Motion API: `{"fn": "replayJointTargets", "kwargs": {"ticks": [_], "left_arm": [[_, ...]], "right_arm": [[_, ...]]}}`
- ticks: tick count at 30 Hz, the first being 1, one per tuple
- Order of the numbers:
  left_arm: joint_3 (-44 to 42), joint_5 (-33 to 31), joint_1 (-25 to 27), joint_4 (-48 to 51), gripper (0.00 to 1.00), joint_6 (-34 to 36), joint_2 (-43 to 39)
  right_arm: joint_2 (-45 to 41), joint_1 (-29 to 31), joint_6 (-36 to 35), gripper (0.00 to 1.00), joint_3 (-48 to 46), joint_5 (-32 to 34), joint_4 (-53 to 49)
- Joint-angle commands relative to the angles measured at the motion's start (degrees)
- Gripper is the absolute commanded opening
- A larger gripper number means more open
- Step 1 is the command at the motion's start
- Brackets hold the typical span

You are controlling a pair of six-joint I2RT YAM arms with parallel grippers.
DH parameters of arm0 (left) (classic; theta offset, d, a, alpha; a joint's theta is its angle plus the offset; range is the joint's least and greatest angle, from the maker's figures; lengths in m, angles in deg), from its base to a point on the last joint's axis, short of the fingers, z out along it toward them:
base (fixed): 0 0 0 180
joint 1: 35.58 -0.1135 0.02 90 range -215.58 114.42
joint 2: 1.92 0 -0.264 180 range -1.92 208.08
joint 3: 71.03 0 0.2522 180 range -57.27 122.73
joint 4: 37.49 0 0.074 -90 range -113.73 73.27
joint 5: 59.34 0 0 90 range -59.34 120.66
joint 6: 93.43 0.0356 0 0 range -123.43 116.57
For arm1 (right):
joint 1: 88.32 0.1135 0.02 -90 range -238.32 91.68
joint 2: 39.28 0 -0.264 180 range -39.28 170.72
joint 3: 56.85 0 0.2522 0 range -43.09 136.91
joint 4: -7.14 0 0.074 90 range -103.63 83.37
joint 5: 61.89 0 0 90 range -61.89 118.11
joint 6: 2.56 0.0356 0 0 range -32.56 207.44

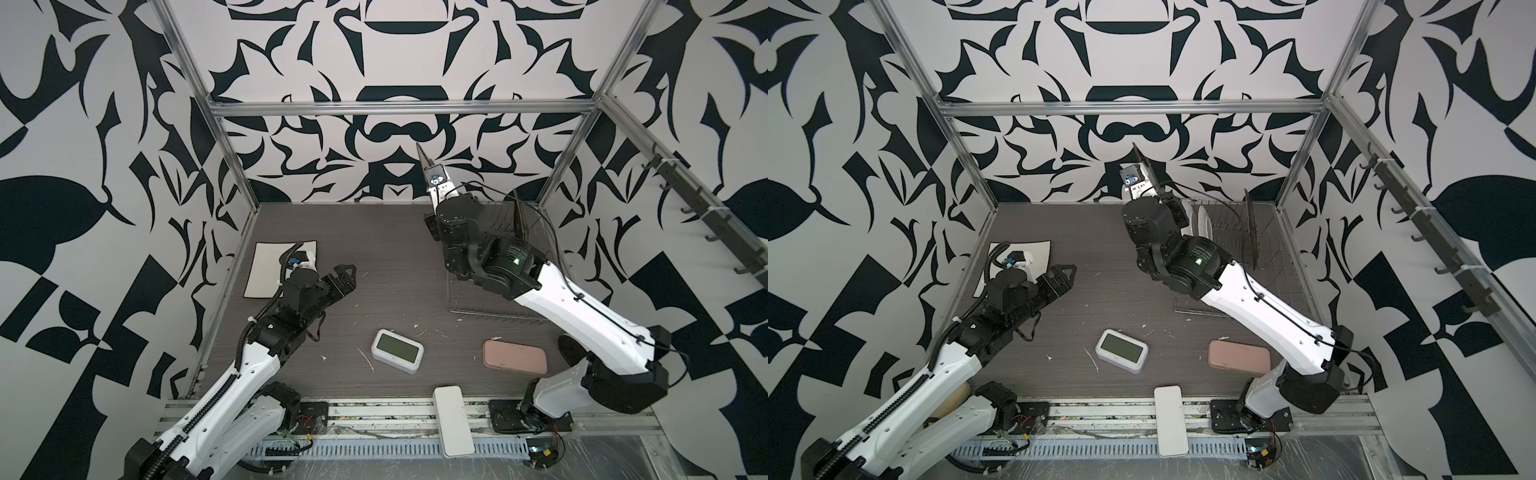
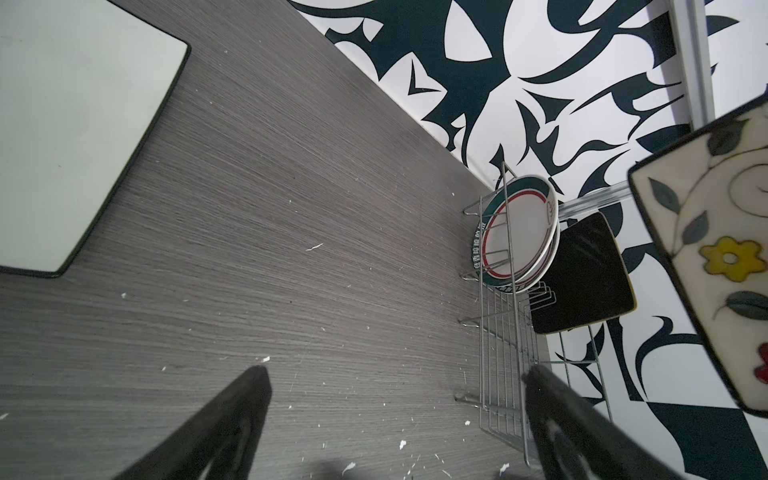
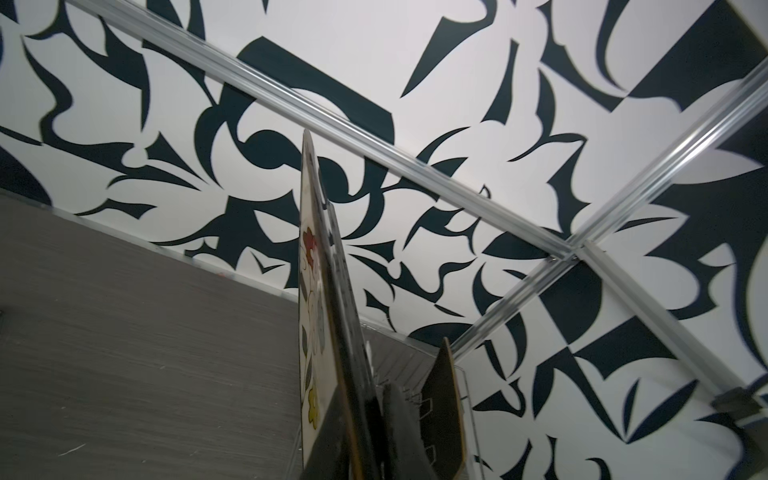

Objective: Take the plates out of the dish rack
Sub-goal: 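Carry the flowered plate toward the left gripper while the left gripper reaches toward it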

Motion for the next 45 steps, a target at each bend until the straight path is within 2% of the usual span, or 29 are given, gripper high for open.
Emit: {"fn": "replayJointTargets", "kwargs": {"ticks": [1,10,13,15,19,22,25,30,34,38,43,45], "left_arm": [[2.2,1.2,0.2,1.2,1.00,0.5,0.4],[2.1,4.8,0.2,0.7,1.00,-1.8,1.6],[1.8,6.6,-0.3,-0.7,0.99,-2.8,2.6],[2.1,8.7,-1.3,-0.9,1.00,-3.7,3.6],[3.4,10.7,-3.6,-0.3,0.99,-3.3,4.4],[4.6,12.2,-7.5,-0.5,0.99,-3.2,4.5],[7.0,16.4,-11.5,-0.6,0.99,-3.8,6.2],[9.4,19.4,-12.9,0.1,0.99,-3.8,8.5],[8.9,21.7,-13.7,-2.1,0.99,-5.8,9.0],[9.5,24.9,-14.7,-5.3,1.00,-8.3,10.9],[11.3,26.4,-14.8,-4.8,1.00,-7.9,13.1],[10.7,28.1,-14.8,-8.2,1.00,-7.8,13.5]], "right_arm": [[-0.9,-0.1,8.5,0.00,3.4,-1.9,5.5],[1.4,-0.3,17.1,0.00,0.9,-10.6,7.8],[1.1,-3.0,22.9,0.00,-2.1,-17.1,9.2],[0.7,-6.3,28.4,0.00,-4.5,-23.5,10.2],[-0.3,-8.9,32.8,0.00,-9.3,-29.3,14.0],[-0.9,-11.0,37.7,0.00,-12.3,-34.3,15.9],[-2.4,-14.1,44.5,0.00,-17.9,-40.6,20.9],[-4.2,-17.1,51.9,0.00,-24.6,-48.2,28.3],[-5.9,-19.2,57.4,0.00,-30.5,-51.6,35.4],[-7.8,-21.0,63.7,0.00,-38.9,-54.3,48.8],[-9.5,-21.2,66.8,0.00,-43.0,-54.4,53.3],[-9.9,-21.2,68.9,0.00,-45.0,-55.6,57.0]]}}
